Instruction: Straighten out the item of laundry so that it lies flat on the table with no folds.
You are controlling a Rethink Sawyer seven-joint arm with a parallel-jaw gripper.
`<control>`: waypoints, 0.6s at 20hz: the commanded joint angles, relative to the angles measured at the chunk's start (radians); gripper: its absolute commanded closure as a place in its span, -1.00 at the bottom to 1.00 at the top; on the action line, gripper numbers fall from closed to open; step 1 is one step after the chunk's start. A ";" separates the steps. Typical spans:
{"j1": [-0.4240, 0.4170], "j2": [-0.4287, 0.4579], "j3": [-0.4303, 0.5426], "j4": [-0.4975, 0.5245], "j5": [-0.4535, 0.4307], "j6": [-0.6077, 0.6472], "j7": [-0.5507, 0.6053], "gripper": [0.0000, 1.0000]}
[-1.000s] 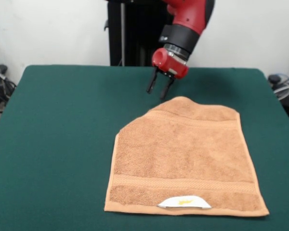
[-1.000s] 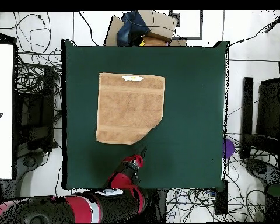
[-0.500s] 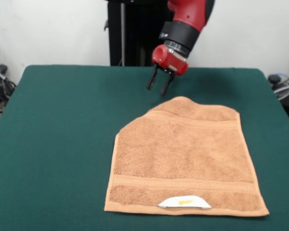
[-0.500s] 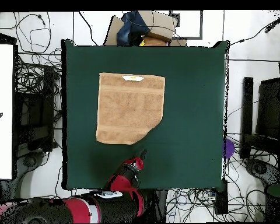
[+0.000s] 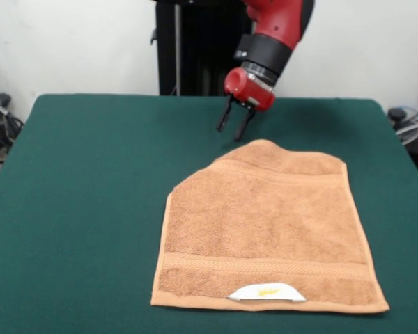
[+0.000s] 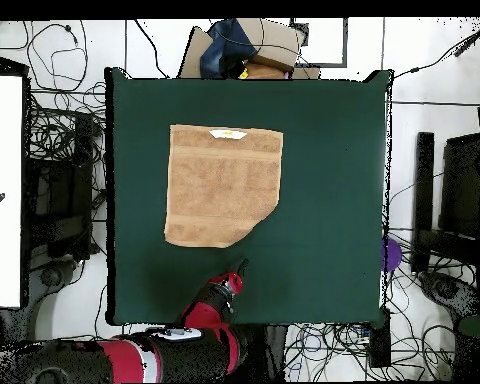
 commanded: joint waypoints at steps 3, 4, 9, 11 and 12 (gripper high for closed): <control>0.017 0.091 0.149 -0.109 0.111 -0.034 0.251 -1.00; 0.017 0.089 0.150 -0.108 0.112 -0.036 0.252 -1.00; 0.028 0.084 0.150 -0.112 0.125 -0.037 0.246 -1.00; 0.027 0.089 0.155 -0.114 0.126 -0.049 0.254 -1.00; 0.027 0.092 0.157 -0.116 0.128 -0.053 0.256 -1.00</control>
